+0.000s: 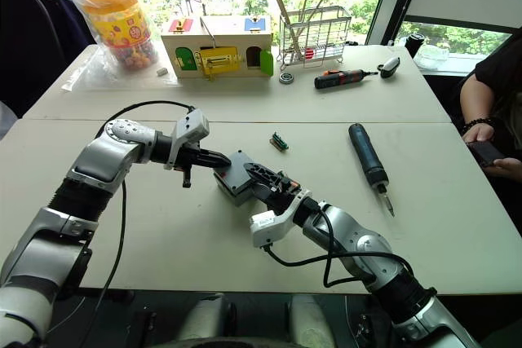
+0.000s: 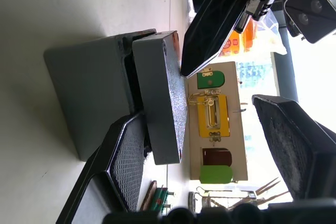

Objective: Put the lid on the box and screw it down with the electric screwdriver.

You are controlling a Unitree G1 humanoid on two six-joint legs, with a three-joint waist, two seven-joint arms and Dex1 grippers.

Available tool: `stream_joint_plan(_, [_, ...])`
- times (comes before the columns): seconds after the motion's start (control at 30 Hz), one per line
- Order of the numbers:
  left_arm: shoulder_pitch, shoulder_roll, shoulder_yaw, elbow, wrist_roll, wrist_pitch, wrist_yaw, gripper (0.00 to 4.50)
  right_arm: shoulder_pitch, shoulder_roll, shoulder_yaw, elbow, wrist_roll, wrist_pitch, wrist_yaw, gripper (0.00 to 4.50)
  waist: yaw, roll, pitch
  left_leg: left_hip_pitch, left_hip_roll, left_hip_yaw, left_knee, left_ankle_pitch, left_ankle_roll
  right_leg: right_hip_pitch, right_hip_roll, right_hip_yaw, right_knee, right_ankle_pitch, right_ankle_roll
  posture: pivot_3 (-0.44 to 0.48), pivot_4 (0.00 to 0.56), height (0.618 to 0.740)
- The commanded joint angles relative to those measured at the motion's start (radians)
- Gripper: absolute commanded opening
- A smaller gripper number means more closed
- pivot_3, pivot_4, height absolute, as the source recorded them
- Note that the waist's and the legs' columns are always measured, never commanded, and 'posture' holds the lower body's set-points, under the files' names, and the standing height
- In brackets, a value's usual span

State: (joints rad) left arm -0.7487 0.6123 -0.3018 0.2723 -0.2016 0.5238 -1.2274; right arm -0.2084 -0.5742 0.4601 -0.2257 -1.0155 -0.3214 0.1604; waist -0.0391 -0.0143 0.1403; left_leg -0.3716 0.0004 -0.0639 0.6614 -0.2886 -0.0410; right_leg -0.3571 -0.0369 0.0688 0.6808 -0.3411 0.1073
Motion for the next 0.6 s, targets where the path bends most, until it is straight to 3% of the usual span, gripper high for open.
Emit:
stream_joint_plan(0.03, [0.063, -0.008, -0.085, 0.07, 0.085, 0.024, 0.019, 0.0, 0.007, -0.01, -0.032, -0.066, 0.029, -0.033, -0.003, 3.37, 0.0, 0.0, 0.0, 0.0, 0.0, 0.0, 0.0, 0.0, 0.0, 0.0, 0.0, 0.0, 0.0, 0.0, 0.0, 0.0, 0.15, 0.74])
stream_joint_plan(0.3, [0.076, -0.032, -0.035, 0.041, 0.039, 0.018, -0.003, 0.0, 0.059, -0.053, -0.096, -0.103, 0.071, -0.103, -0.034, 3.37, 0.004, 0.001, -0.004, 0.0, 0.0, 0.0, 0.0, 0.0, 0.0, 0.001, 0.0, 0.0, 0.0, 0.0, 0.0, 0.0, 0.15, 0.74])
stream_joint_plan(0.6, [0.073, -0.023, -0.012, 0.021, 0.04, 0.016, -0.021, 0.0, 0.072, -0.027, -0.109, -0.069, 0.084, -0.111, -0.029, 3.37, 0.0, 0.001, -0.004, 0.0, 0.0, 0.0, 0.0, 0.0, 0.0, 0.0, 0.0, 0.0, 0.0, 0.0, 0.0, 0.0, 0.15, 0.74])
